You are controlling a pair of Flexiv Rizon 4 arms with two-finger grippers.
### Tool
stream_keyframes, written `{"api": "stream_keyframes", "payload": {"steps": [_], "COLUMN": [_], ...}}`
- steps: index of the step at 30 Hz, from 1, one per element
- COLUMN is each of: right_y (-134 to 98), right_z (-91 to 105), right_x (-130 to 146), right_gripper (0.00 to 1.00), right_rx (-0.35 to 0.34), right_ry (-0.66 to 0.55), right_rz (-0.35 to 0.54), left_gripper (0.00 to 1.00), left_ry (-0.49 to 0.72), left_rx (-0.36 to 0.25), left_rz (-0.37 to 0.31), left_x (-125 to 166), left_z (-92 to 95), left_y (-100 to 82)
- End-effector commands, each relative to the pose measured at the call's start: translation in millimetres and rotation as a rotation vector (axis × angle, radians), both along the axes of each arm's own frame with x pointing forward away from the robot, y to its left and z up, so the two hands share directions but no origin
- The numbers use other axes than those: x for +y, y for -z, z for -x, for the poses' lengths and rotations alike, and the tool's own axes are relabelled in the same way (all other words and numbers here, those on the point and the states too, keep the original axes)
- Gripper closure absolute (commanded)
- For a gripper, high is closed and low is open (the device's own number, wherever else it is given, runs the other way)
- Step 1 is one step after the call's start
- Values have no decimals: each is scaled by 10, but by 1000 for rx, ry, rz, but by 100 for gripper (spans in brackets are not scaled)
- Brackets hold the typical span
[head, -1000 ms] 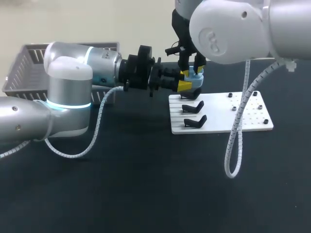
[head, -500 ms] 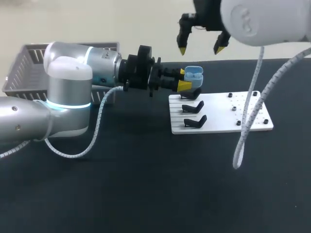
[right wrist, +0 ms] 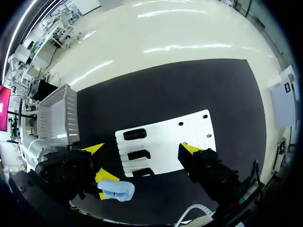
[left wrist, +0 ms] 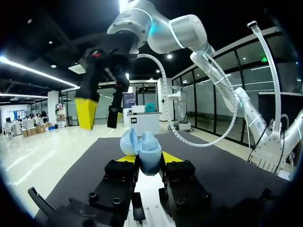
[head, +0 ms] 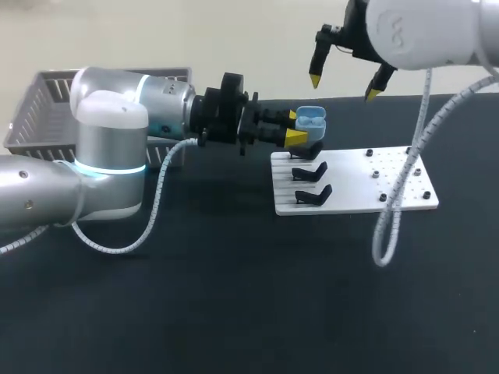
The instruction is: Pick up each earbud case from the left stands, insert the matching earbuds, close the lid, and place the case in the box.
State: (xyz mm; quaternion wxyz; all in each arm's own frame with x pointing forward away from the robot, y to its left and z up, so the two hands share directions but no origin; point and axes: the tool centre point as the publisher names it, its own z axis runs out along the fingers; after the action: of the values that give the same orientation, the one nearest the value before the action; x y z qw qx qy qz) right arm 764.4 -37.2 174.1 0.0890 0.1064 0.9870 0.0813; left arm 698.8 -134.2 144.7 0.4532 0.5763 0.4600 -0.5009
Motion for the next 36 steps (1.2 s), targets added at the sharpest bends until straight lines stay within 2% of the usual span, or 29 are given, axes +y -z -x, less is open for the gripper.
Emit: {"api": "stream_keyframes", "payload": {"steps": [1,13,36], "right_y": [77,152,84], "right_z": [-115,149,603], "right_x": [34,-98,-66], "right_gripper": [0,0,0], "right_rx": [73,150,191], "right_ry": [-5,1,-49], "right_rz": [18,60,70], "left_gripper": [100,100,100], "left_ry": [-2,-2,-2], "left_rx": [-1,-1,-1], "left_rz": [1,1,1], "left_x": [0,0,0], "left_z": [2,2,2], "left_y": [4,4,4]}}
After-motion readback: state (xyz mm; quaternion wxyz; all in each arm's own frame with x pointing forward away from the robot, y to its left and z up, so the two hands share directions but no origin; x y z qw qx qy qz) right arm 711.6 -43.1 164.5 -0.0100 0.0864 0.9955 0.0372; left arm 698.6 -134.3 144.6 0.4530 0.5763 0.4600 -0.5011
